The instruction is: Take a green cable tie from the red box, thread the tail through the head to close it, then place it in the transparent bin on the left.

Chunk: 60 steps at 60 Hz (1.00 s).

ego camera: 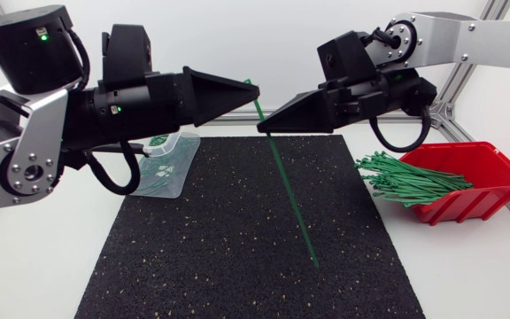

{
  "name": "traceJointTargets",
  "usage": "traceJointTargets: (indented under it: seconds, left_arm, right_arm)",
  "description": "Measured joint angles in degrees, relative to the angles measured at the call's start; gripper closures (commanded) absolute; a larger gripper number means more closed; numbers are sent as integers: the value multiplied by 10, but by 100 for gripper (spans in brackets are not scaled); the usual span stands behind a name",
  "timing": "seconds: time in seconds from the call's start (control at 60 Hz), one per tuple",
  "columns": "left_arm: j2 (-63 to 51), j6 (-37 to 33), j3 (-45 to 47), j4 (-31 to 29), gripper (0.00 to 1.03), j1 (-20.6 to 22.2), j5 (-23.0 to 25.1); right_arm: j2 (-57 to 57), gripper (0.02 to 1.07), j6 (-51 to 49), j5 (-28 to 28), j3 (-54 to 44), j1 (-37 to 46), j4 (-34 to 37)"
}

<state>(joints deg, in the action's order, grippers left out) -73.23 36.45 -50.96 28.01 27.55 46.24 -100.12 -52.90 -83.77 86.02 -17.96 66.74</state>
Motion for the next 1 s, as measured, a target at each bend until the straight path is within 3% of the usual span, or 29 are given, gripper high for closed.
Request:
traceJointTargets:
  seconds: [0.517,0.767,1.0]
  left_arm:
    - [0,-2,4,10,79,-9,0]
    - [0,-9,12,14,79,-24,0]
    - [0,-22,14,15,79,-24,-1]
  right_arm:
    - [4,101,0,0,-15,5,-40]
    - [6,101,0,42,-15,2,-94]
    - [5,101,3,45,-15,2,-118]
